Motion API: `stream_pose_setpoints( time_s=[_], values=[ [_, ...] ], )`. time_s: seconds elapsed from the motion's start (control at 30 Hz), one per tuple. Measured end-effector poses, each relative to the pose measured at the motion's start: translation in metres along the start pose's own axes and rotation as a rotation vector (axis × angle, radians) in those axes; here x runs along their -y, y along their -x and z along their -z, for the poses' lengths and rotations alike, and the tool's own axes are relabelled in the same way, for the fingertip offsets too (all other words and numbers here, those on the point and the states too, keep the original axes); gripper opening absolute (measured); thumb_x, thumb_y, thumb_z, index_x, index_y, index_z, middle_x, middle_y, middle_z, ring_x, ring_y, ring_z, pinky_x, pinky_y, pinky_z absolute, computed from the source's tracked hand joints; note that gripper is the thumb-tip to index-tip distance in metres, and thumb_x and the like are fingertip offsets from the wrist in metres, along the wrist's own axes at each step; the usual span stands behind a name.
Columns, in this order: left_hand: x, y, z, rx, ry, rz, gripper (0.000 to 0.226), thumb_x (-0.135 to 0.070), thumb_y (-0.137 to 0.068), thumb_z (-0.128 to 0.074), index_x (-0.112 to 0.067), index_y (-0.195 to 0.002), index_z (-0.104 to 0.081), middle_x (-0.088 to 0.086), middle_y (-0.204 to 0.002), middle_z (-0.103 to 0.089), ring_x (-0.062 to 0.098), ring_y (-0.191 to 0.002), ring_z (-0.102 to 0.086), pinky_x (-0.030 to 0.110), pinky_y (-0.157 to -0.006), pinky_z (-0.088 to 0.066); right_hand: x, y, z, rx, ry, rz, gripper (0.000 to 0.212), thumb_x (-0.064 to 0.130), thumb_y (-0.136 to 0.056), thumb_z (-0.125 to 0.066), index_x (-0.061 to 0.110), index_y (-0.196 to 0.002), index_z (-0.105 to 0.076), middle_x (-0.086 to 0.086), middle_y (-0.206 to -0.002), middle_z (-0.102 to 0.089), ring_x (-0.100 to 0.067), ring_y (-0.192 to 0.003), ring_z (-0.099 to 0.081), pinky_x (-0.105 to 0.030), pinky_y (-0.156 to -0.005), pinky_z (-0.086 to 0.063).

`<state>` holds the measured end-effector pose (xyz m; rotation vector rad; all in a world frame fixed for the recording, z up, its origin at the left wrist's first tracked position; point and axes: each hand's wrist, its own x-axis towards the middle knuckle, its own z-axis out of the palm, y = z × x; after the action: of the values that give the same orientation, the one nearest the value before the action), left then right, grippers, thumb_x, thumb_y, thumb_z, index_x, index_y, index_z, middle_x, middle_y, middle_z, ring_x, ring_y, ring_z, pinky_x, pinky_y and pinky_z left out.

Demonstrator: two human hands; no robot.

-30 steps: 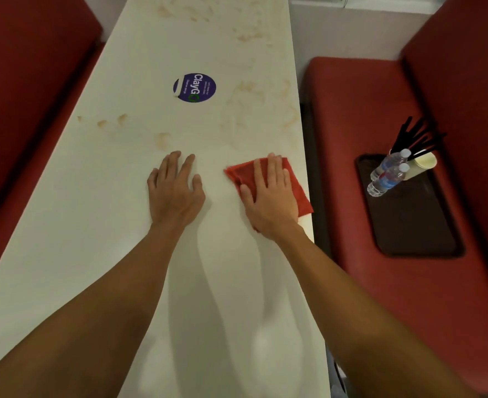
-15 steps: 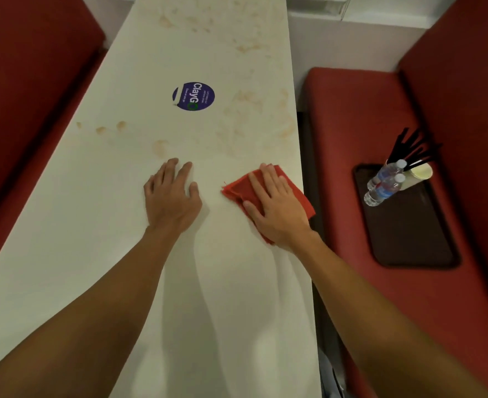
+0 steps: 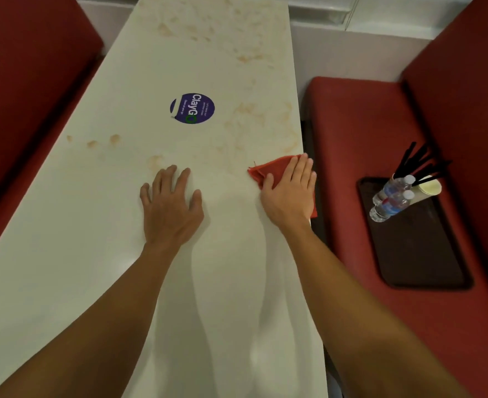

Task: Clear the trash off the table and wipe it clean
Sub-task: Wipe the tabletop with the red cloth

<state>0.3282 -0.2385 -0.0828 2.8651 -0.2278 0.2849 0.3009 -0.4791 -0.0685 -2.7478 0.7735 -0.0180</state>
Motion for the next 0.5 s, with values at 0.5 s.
stream_pose_setpoints(
  time_s=[0.5],
  values=[
    [-0.001,-0.002,0.002,0.034,-0.011,0.022,0.06,-0.049,-0.101,-0.036,-0.028,-0.157,-0.041,0.001,-0.167,-0.034,0.023,-0.154,-0.027,0.057,-0.124,-0.019,0.03,-0.019,0.0,0.077,0.077,0.263,0.086,0.064,-0.101,-0.006,0.009,-0.167,-0.001,-0.01,-0.175,0.005,-0.025,-0.162,0.007,-0.046,-0.132,-0.004]
  ],
)
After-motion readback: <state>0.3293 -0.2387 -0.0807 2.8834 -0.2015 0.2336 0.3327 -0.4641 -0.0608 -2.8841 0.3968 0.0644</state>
